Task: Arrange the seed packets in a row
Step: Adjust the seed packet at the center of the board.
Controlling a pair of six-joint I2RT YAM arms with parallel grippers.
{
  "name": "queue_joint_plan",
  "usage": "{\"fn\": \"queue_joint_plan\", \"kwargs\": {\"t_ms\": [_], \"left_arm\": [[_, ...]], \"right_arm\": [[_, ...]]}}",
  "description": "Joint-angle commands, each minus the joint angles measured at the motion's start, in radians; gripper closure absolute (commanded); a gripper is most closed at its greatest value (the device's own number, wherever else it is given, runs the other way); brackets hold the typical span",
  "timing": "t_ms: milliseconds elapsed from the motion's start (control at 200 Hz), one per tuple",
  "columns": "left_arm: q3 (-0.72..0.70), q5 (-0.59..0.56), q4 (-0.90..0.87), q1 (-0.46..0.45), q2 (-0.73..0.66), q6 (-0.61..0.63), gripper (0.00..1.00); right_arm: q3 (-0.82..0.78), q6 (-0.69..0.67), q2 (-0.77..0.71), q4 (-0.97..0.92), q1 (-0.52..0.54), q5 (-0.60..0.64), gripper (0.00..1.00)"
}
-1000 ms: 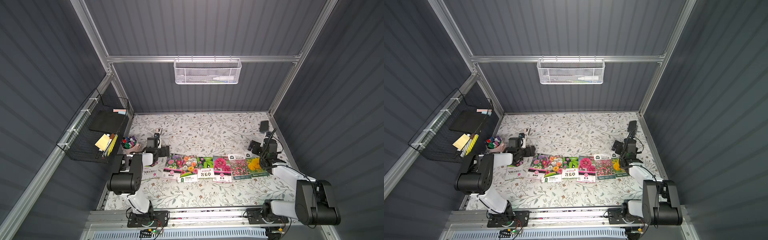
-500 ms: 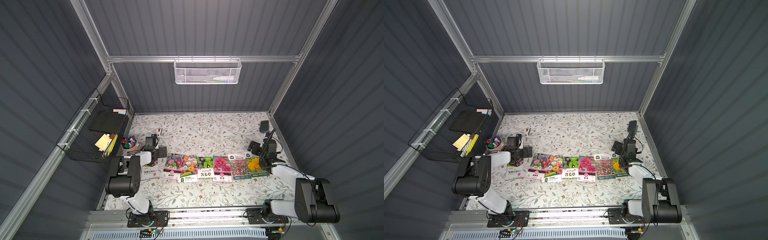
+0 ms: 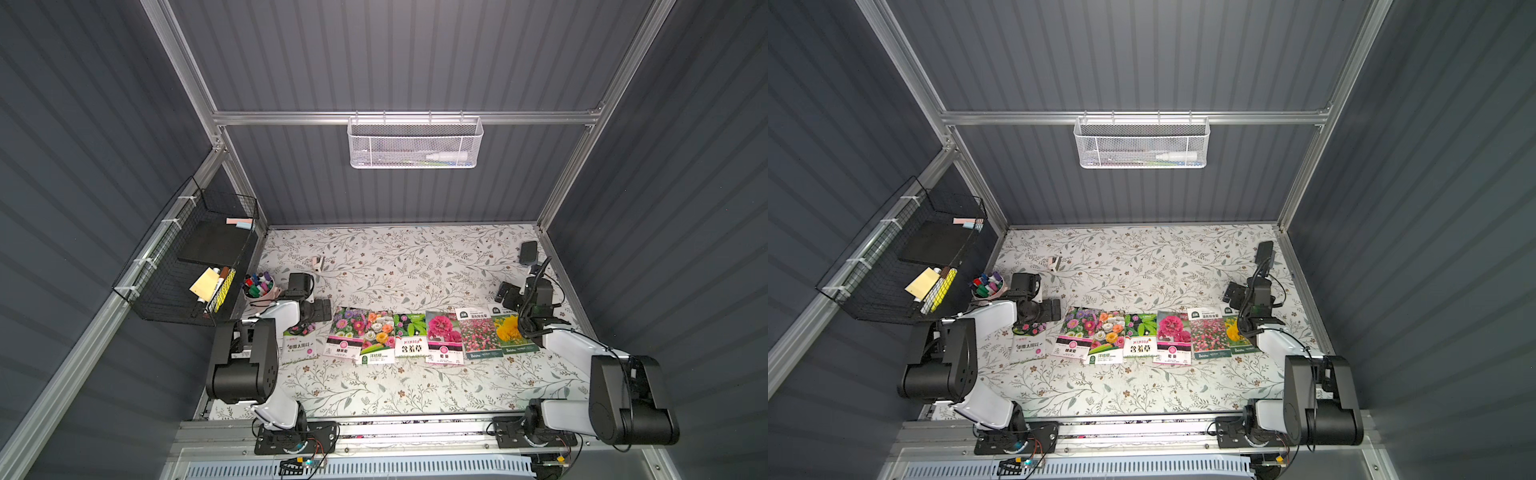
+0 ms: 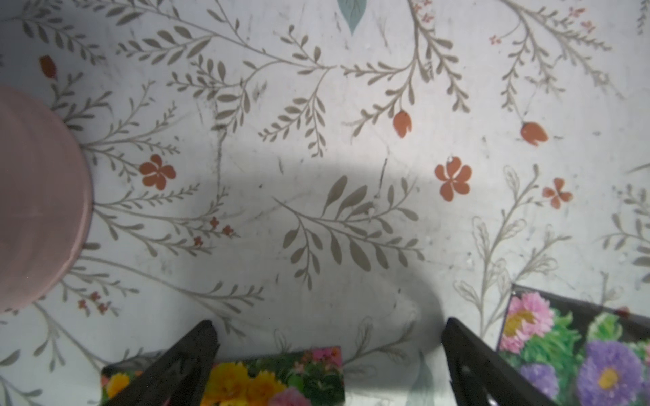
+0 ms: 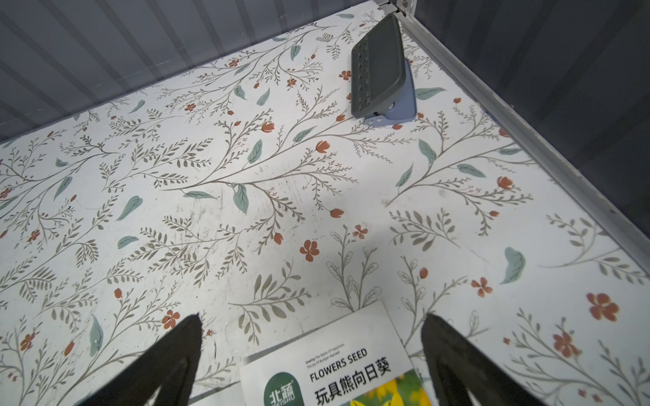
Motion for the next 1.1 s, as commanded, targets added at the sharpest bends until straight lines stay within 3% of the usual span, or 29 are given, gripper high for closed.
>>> {"fn": "queue_joint_plan", "kwargs": {"t_ms": [0,440,730,775,930,970,1020,1095], "left_arm": [[-0.056,-0.001,-0.191,0.009,0.037,-0.027,0.01],[-0.033,0.037,-0.307,0.013,0.053,-0.036,0.0],[-0.212,0.003,0.017,0.014,0.093,-0.062,0.01],[-0.223,-0.003,0.001,0.009,0.082,-0.039,0.01],[-0.348,-0.03,0.21,-0.022,0.072,-0.013,0.01],[-0.387,-0.039,0.345,-0.039,0.107,0.018,0.01],[-0.365,-0.022,0.244,-0.04,0.081,0.007,0.01],[-0.373,-0.029,0.293,-0.04,0.094,-0.001,0.01]], "right_arm": [[0.006,-0.003,0.001,0.025,0.003,0.004,0.01],[-0.003,0.007,-0.011,0.026,0.003,0.011,0.01],[-0.009,0.0,-0.011,0.027,0.003,0.055,0.01],[-0.018,0.001,-0.017,0.044,0.001,0.076,0.01],[-0.056,-0.048,-0.063,0.074,0.004,0.105,0.01],[-0.083,-0.041,-0.088,0.103,0.002,0.148,0.01],[-0.132,-0.041,-0.104,0.196,-0.001,0.164,0.01],[-0.166,-0.059,-0.092,0.292,-0.006,0.124,0.01]]}}
